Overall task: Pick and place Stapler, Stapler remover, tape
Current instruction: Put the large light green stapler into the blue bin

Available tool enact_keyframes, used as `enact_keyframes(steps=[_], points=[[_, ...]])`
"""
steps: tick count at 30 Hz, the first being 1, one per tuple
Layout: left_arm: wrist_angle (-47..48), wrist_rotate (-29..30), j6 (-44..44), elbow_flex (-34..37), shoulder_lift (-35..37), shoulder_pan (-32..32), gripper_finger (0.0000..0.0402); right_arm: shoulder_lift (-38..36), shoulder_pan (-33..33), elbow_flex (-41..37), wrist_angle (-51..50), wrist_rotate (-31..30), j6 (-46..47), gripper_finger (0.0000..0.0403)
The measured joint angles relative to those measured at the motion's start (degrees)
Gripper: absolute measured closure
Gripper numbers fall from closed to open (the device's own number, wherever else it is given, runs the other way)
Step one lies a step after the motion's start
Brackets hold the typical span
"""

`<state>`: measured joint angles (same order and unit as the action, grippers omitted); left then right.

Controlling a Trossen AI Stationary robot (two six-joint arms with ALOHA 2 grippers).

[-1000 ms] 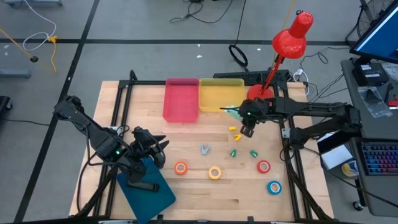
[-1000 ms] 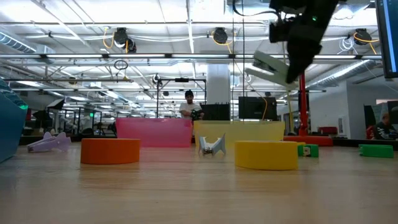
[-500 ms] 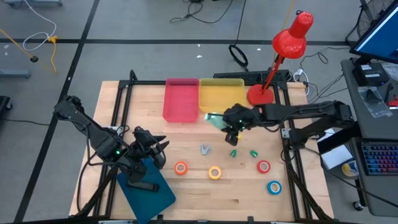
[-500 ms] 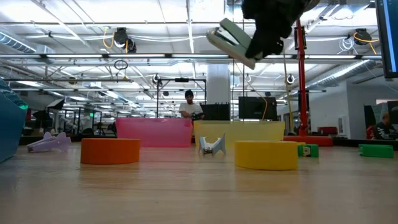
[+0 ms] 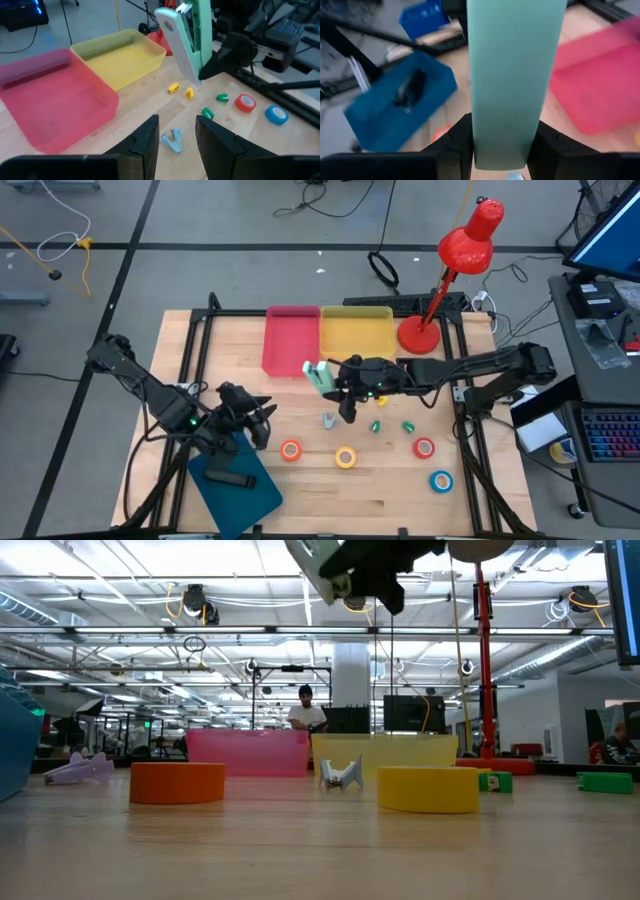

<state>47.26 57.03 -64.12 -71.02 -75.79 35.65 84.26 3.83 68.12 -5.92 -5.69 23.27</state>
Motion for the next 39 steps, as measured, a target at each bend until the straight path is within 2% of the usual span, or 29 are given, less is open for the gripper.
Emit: enact_keyframes(steps=[11,22,27,30,34,39], points=[[-9.05,-1.3,1.27,0.0,0.0,-4.0,0.0275,3.82,0.32,0.0,17.5,3.07,2.59,0.0283],[-10.74,-2.03,4.19,0.0,0.0,-7.49,0.0275,3.81,0.31,-0.04,21.8,5.99,3.1,0.0283],[-11.0,-3.52,5.16,0.0,0.0,-9.27,0.0275,3.82,0.31,-0.04,20.23,7.22,2.43,0.0283],[-11.39,-6.1,5.33,0.0,0.0,-9.95,0.0275,3.82,0.33,-0.04,17.64,3.4,0.34,0.0283],[-13.93,-6.05,6.19,0.0,0.0,-9.92,0.0275,3.82,0.29,-0.04,13.38,-4.22,-3.71,0.0283],[-19.52,-5.78,12.03,0.0,0.0,-9.92,0.0275,3.82,0.31,-0.04,9.39,-11.89,-10.0,0.0283]])
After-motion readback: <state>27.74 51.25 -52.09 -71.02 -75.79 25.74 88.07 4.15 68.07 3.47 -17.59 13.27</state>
